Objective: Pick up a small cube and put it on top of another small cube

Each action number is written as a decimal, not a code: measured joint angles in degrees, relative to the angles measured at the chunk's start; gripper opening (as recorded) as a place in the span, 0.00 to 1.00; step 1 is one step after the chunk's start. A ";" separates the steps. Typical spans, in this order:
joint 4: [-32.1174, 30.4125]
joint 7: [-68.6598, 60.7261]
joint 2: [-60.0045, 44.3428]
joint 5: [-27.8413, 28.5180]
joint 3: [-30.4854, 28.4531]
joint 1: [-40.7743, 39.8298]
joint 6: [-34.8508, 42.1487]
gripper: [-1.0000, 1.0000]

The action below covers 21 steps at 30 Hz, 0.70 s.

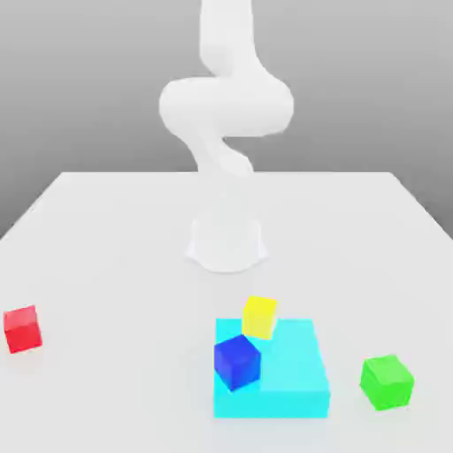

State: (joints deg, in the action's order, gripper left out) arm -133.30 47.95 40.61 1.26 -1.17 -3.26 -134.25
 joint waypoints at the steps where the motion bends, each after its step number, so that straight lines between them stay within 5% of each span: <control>1: -0.65 0.89 -2.25 0.51 -0.57 -1.39 -1.06 0.50; 13: -7.92 8.49 -27.11 3.12 -10.53 -14.90 -12.87 0.50; 21: -12.75 7.05 -44.18 -4.18 -16.76 -24.70 -20.78 0.50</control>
State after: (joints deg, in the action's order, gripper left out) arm -146.05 55.00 -3.56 -2.92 -17.93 -27.97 -155.02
